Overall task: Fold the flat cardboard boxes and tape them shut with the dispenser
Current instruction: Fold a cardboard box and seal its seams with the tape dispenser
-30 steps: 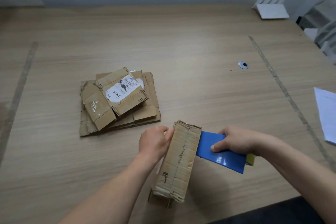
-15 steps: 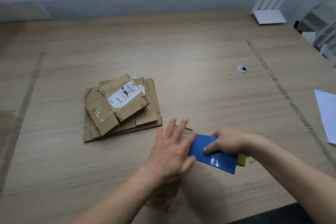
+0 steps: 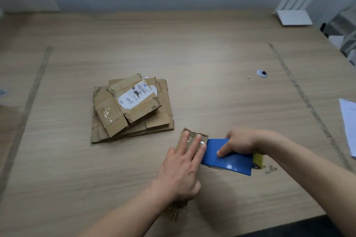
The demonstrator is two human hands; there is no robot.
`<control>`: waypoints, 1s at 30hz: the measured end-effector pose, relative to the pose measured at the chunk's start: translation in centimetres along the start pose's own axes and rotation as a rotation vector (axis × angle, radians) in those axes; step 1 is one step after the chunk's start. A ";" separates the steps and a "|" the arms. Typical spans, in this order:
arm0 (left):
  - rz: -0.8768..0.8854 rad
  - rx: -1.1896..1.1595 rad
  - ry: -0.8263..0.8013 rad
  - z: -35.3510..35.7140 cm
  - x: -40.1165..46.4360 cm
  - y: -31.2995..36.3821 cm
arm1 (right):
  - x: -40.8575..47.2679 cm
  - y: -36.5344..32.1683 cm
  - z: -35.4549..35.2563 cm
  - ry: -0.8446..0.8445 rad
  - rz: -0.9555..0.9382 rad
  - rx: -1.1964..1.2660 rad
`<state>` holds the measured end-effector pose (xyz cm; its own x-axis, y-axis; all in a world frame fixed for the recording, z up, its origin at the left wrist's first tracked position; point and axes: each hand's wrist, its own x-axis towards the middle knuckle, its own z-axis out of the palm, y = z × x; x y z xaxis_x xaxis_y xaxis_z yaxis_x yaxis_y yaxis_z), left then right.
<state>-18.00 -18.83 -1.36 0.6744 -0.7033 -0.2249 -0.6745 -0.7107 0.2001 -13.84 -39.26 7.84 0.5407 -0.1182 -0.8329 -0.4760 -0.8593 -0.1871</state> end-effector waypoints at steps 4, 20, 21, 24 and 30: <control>-0.008 0.000 -0.011 0.1 0.0 0.1 | 0.0 -0.4 -0.3 0.005 -0.002 -0.050; -0.185 -0.113 -0.038 0.2 0.2 1.5 | 1.2 -1.7 6.2 0.031 0.041 -0.015; -0.222 -0.131 -0.054 0.1 0.3 1.8 | 1.2 -0.8 5.8 0.098 0.048 0.014; -0.292 -0.167 -0.037 -0.5 0.9 2.5 | 0.2 1.3 4.7 0.249 0.030 0.112; -0.253 -0.369 0.271 -1.3 0.4 1.4 | -5.8 5.3 1.6 0.261 -0.162 0.353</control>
<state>-18.30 -20.19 0.03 0.8891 -0.4530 -0.0650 -0.3622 -0.7833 0.5053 -20.57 -42.33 10.83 0.7622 -0.1565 -0.6282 -0.5535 -0.6607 -0.5070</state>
